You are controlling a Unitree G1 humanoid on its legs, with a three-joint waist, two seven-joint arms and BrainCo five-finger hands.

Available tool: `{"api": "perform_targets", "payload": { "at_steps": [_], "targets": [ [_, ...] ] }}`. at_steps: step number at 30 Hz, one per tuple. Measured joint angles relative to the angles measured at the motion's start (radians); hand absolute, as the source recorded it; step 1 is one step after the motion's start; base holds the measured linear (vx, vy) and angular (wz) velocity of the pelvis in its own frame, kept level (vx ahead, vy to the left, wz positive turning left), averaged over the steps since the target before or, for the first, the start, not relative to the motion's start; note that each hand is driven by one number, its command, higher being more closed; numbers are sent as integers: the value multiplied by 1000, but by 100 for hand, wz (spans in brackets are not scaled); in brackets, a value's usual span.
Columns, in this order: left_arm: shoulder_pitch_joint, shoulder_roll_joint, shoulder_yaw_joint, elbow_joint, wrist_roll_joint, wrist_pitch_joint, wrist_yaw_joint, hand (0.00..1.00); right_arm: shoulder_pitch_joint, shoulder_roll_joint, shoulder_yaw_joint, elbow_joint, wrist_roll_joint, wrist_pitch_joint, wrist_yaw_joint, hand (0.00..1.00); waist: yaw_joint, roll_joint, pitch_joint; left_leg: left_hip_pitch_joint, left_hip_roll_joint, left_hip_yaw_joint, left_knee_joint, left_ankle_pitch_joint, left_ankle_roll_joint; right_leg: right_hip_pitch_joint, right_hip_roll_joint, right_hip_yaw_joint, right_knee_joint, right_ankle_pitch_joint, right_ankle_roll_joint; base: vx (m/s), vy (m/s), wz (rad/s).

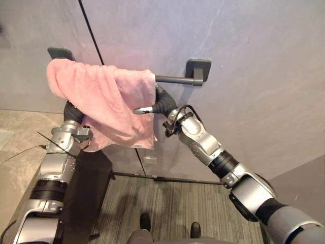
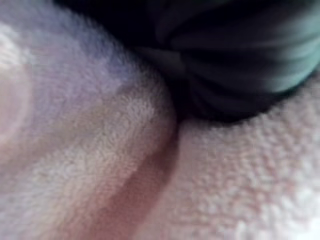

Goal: Organize washtable

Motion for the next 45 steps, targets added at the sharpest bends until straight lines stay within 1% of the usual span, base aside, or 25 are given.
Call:
{"api": "perform_targets", "payload": {
  "at_steps": [3, 9, 16, 21, 25, 28, 30, 33, 38, 41, 42, 45],
  "targets": [
    [0, -6, -2, 2, 0, 0, 0, 100, -11, 12, 7, 21, -18, 0, -18, 100, 1, 10, -4, -2, 0, -9, 0, 1, -1, 5, 1, -7, -5, 0, -1, 9, -7, 9],
    [0, -6, 0, 2, 0, 0, 1, 100, -11, 6, -6, 52, -47, 0, -37, 100, 0, 11, -4, -1, 0, -14, 0, 1, -1, 11, 1, -15, -8, -1, -2, -3, -5, 3],
    [0, -7, 3, 3, 11, 1, 0, 100, -11, 0, -29, 53, -117, 3, -43, 100, -2, 11, -4, -1, 0, -14, 0, 1, -1, 11, 1, -14, -8, -2, -2, 0, 0, 0],
    [-1, -4, 85, 5, 19, 4, 6, 100, 49, 7, -94, 9, -154, 4, -41, 100, -1, 10, -4, -1, 0, -14, 0, 1, -1, 12, 1, -16, -8, -2, -3, 0, 0, 0],
    [-31, 34, 83, 46, 5, 0, 21, 100, 73, 1, -117, 3, -157, -1, -42, 100, -2, 10, -4, -1, 0, -15, 0, 1, -2, 12, 0, -18, -7, -3, -4, 0, 0, 0],
    [-67, 87, 84, 103, 0, 7, 6, 100, 100, -3, -154, -34, -173, 2, -45, 100, -3, 10, -4, -1, 0, -13, 0, 1, -2, 11, -1, -16, -6, -4, -6, -23, 1, 0],
    [-66, 105, 102, 123, 0, 8, -4, 100, 141, -21, -179, -69, -174, 1, -46, 100, -1, 10, -4, -1, -1, -12, 0, -2, -6, 11, -2, -15, -6, -4, -6, 0, 0, 0],
    [-66, 106, 107, 126, 0, 8, -9, 100, 148, -34, -180, -73, -173, 1, -45, 100, -1, 10, -4, 0, -1, -7, 0, -2, -7, 8, -2, -9, -6, -4, -5, 0, 0, -5],
    [-62, 106, 106, 161, 0, 14, -47, 100, 176, -35, -204, -118, -145, 0, -44, 100, -5, 9, -5, 0, 1, 13, 0, -3, -7, -5, -1, 9, 0, -2, -4, 0, -2, -11],
    [-62, 104, 106, 167, 1, 22, -47, 100, 182, -35, -204, -124, -137, 1, -39, 100, -7, 8, -5, 3, 1, 17, 0, 0, -2, -5, -1, 15, 0, 1, 0, 10, -6, -6],
    [-62, 98, 106, 174, 1, 23, -48, 100, 184, -37, -205, -129, -135, 1, -39, 100, -9, 8, -5, 4, 1, 18, 0, 1, -2, -5, -1, 16, 0, 1, 1, 6, -6, -4],
    [-49, 49, 106, 202, 1, 26, -48, 100, 189, -45, -205, -141, -131, 1, -39, 100, -12, 7, -6, 5, 1, 19, 0, 1, -2, -5, -1, 17, 0, 2, 2, 0, 0, 0]
  ]
}}
